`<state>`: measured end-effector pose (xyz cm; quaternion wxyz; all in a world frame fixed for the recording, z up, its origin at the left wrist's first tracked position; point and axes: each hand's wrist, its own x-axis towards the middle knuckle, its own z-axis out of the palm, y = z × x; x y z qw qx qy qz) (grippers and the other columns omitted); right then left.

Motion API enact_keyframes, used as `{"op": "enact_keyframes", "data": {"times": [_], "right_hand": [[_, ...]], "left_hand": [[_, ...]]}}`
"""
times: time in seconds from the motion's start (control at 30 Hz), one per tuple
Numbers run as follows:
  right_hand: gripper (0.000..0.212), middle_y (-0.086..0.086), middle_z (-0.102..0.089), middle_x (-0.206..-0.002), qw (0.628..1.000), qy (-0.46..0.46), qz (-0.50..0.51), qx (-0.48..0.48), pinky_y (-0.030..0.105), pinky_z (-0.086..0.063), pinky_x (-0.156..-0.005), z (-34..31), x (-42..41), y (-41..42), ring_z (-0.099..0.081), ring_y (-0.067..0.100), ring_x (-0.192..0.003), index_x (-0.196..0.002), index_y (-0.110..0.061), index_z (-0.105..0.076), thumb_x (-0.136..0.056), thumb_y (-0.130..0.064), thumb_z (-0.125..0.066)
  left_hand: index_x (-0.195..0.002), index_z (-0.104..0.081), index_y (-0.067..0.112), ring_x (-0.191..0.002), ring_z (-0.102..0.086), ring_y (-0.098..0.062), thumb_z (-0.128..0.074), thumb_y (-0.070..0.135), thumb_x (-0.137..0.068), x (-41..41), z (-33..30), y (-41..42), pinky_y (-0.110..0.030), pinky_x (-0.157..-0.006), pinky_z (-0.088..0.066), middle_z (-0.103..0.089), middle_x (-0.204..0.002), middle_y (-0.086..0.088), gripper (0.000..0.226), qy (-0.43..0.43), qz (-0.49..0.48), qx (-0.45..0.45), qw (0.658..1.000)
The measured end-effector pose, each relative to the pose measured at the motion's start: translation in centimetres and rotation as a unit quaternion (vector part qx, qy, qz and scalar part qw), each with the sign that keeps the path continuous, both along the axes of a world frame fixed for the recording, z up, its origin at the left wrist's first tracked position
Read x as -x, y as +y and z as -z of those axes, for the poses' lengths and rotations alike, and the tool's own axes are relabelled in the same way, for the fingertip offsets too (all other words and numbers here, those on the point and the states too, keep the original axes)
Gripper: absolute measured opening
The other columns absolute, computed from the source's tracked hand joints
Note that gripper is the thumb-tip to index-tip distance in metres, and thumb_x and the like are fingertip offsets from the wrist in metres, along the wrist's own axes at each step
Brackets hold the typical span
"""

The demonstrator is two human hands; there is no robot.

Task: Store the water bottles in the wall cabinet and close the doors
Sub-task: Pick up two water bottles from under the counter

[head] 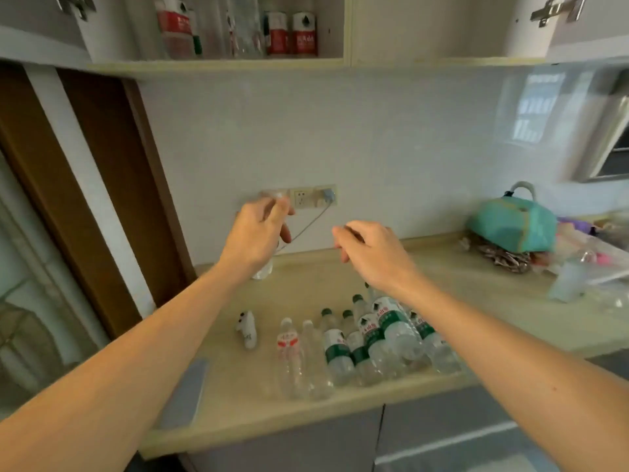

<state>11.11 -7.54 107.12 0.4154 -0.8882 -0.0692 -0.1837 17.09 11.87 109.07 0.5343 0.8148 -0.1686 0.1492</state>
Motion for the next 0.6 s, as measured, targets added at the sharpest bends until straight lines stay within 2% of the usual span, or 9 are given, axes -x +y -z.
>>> {"op": "enact_keyframes", "data": {"times": [0.07, 0.13, 0.23, 0.33, 0.43, 0.5, 0.6], "right_hand": [[0.05, 0.018, -0.069, -0.083, 0.999, 0.05, -0.011, -0.009, 0.047, -0.052, -0.068, 4.1, 1.2, -1.7, -0.061, 0.032, -0.068, -0.093, 0.0, -0.065, -0.104, -0.045, -0.046], [0.049, 0.015, -0.07, -0.082, 0.995, 0.098, -0.017, -0.022, 0.043, -0.05, -0.063, 8.3, 2.2, -3.6, -0.059, 0.022, -0.06, -0.092, -0.001, -0.066, -0.104, -0.044, -0.047], [0.042, 0.007, -0.071, -0.077, 0.984, 0.168, -0.033, -0.051, 0.033, -0.047, -0.055, 15.0, 3.8, -6.6, -0.058, 0.01, -0.056, -0.085, -0.011, -0.068, -0.104, -0.042, -0.049], [0.04, 0.006, -0.073, -0.077, 0.962, 0.257, -0.046, -0.082, 0.042, -0.055, -0.063, 22.0, 5.6, -10.2, -0.064, 0.015, -0.062, -0.089, -0.006, -0.07, -0.103, -0.04, -0.052], [0.038, 0.003, -0.075, -0.081, 0.931, 0.35, -0.04, -0.093, 0.043, -0.057, -0.074, 29.6, 7.4, -14.2, -0.068, 0.014, -0.071, -0.091, -0.008, -0.071, -0.1, -0.04, -0.054], [0.036, -0.001, -0.075, -0.082, 0.912, 0.402, -0.029, -0.081, 0.042, -0.058, -0.076, 34.7, 8.6, -17.0, -0.07, 0.015, -0.075, -0.089, -0.013, -0.072, -0.098, -0.043, -0.053], [0.034, 0.0, -0.074, -0.082, 0.89, 0.45, 0.004, -0.077, 0.044, -0.058, -0.075, 42.2, 10.0, -21.3, -0.07, 0.025, -0.081, -0.084, -0.017, -0.071, -0.099, -0.041, -0.052]], "left_hand": [[-0.094, -0.067, 0.019, -0.042, -0.047, -0.009, -0.045, 0.036, -0.106, 0.6, 4.9, -1.6, -0.022, -0.042, -0.035, -0.067, -0.059, 0.003, 0.031, 0.054, 0.029, 0.001, 0.998], [-0.095, -0.067, 0.019, -0.045, -0.049, -0.011, -0.046, 0.037, -0.106, 1.6, 10.2, -3.0, -0.022, -0.039, -0.037, -0.068, -0.061, 0.003, 0.03, 0.112, 0.049, -0.003, 0.993], [-0.093, -0.069, 0.017, -0.048, -0.051, -0.013, -0.048, 0.039, -0.106, 3.6, 18.1, -5.0, -0.024, -0.04, -0.038, -0.069, -0.064, 0.001, 0.033, 0.187, 0.067, -0.009, 0.98], [-0.093, -0.069, 0.017, -0.051, -0.054, -0.016, -0.05, 0.039, -0.105, 5.7, 25.7, -7.3, -0.028, -0.043, -0.039, -0.068, -0.067, -0.001, 0.032, 0.261, 0.077, -0.018, 0.962], [-0.097, -0.07, 0.014, -0.055, -0.058, -0.016, -0.05, 0.034, -0.105, 8.0, 33.2, -10.4, -0.027, -0.046, -0.044, -0.069, -0.069, -0.002, 0.029, 0.334, 0.068, -0.028, 0.94], [-0.097, -0.07, 0.01, -0.055, -0.058, -0.016, -0.051, 0.03, -0.105, 9.4, 38.1, -12.4, -0.027, -0.046, -0.044, -0.068, -0.067, -0.002, 0.028, 0.377, 0.062, -0.029, 0.924], [-0.096, -0.068, 0.007, -0.059, -0.058, -0.017, -0.051, 0.026, -0.105, 11.0, 45.3, -15.3, -0.029, -0.052, -0.046, -0.067, -0.067, -0.002, 0.028, 0.44, 0.055, -0.04, 0.895]]}}
